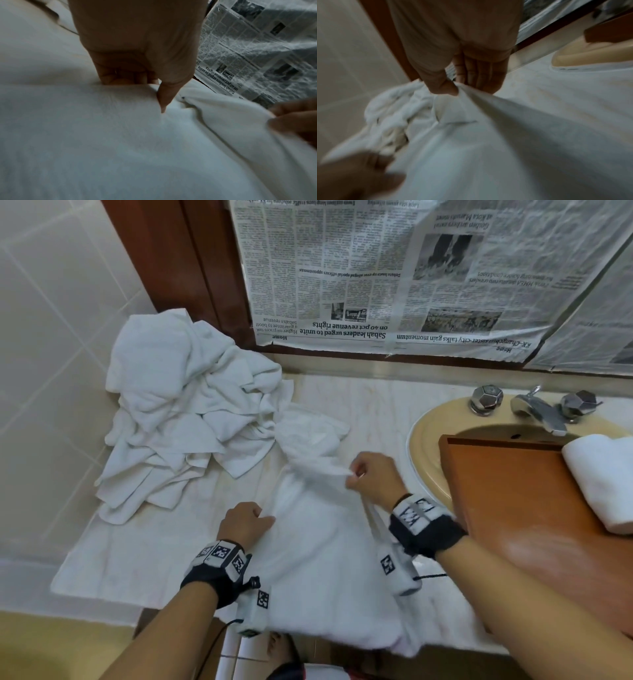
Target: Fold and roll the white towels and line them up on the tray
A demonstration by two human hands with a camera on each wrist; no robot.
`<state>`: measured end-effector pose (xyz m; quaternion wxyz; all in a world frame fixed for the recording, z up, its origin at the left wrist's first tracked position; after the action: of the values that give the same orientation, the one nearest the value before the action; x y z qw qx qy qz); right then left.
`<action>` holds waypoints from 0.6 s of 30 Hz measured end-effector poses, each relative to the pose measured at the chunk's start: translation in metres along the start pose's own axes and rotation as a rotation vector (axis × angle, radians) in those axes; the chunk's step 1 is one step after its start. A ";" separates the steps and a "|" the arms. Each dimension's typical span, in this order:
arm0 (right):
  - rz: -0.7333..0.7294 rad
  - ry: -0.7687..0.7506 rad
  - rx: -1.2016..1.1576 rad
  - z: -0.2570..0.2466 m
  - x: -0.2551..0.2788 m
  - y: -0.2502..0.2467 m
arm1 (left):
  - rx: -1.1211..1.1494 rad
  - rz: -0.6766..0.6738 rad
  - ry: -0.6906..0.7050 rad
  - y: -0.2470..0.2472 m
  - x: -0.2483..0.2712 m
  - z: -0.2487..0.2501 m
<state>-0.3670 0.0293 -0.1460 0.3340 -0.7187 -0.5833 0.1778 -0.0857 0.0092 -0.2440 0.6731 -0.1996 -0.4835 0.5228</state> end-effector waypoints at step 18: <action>0.056 0.478 0.145 0.108 0.006 -0.018 | -0.011 0.001 -0.010 -0.004 0.001 0.000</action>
<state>-0.4480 0.0661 -0.2102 0.5080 -0.7305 -0.4534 0.0534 -0.0835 0.0092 -0.2408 0.6692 -0.2008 -0.4898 0.5215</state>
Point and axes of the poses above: each hand's wrist, its own x-axis away from the middle knuckle, its own y-axis out of the palm, z = x × y, the point moved 10 cm from there along -x, towards the middle knuckle, and after that the axes turned 1 degree about -x, right-handed, at the moved point
